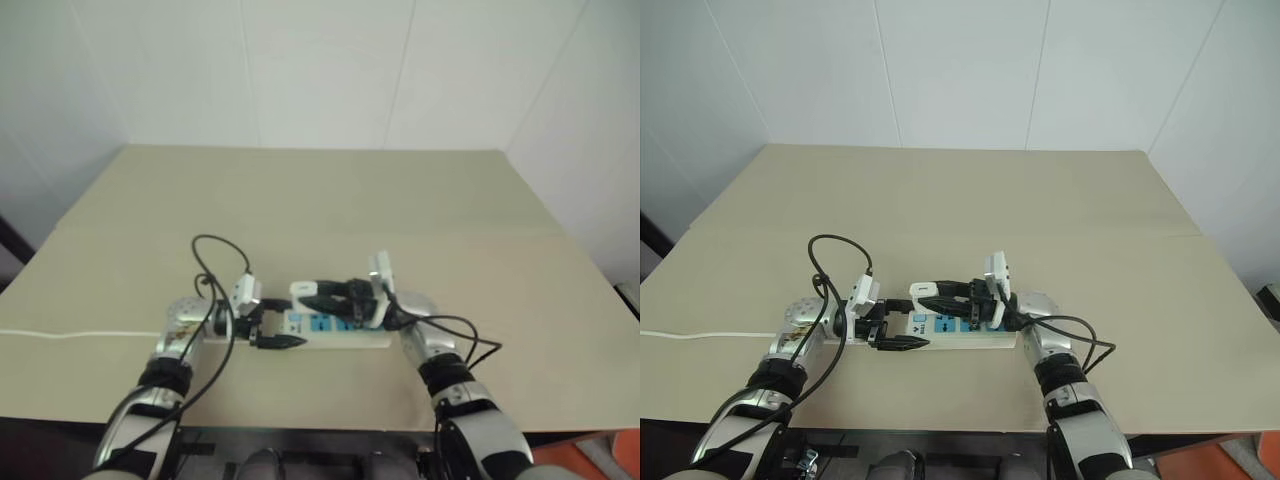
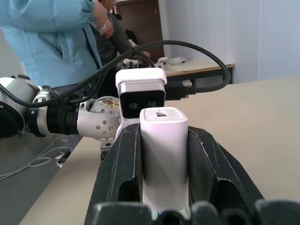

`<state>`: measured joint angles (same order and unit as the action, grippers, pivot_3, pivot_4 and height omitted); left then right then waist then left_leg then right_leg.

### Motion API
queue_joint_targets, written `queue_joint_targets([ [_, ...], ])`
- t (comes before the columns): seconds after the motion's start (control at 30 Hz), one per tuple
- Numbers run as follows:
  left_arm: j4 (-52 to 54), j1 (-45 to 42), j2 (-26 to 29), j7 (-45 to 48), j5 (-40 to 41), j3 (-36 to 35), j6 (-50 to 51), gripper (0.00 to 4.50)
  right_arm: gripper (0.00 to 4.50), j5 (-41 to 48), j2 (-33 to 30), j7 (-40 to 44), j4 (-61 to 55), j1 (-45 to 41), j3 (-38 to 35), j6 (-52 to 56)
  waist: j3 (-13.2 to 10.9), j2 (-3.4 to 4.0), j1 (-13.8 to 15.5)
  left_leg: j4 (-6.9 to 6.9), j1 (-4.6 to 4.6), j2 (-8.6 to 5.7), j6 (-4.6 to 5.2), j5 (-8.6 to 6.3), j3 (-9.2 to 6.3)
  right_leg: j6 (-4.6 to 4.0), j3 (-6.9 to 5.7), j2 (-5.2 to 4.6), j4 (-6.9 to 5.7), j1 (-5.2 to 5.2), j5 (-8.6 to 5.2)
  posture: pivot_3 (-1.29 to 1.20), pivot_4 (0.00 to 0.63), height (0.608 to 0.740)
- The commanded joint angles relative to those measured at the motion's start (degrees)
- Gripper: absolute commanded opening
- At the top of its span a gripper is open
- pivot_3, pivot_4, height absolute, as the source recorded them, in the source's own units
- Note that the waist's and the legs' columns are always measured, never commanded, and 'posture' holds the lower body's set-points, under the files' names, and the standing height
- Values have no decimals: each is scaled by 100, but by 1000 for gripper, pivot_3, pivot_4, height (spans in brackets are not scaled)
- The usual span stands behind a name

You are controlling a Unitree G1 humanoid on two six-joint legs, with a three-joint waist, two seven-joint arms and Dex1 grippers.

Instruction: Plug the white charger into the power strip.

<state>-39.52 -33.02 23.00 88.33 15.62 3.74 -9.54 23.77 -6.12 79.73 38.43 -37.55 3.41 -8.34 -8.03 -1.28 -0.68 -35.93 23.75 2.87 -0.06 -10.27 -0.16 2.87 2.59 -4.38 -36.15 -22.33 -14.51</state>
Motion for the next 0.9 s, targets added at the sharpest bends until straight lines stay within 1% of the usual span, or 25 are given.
queue_joint_targets([
  [0.03, 89, -28, 28, 56, -11, 38, -43, 3251, 1111, 101, -2, 126, 103, -170, -190, -85, 0, 0, 0, 0, 0, 0, 0, 0, 0, 0, 0, 0, 0, 0, 0, 0, 150, 740],
  [0.33, 125, 20, 53, 71, 4, 30, -43, 3251, 1111, 25, -94, 247, 308, -161, -285, -44, 0, 0, -6, 0, 0, 0, 0, 0, 0, 0, 0, 0, -1, 0, 0, 0, 150, 740],
  [0.9, 134, 22, 77, 76, 7, 27, -22, 3251, 1111, -109, -148, 279, 509, -80, -247, -77, 0, 0, -11, 0, -3, 0, 0, 0, 0, 0, 0, 0, -1, 1, 0, 0, 150, 740],
])
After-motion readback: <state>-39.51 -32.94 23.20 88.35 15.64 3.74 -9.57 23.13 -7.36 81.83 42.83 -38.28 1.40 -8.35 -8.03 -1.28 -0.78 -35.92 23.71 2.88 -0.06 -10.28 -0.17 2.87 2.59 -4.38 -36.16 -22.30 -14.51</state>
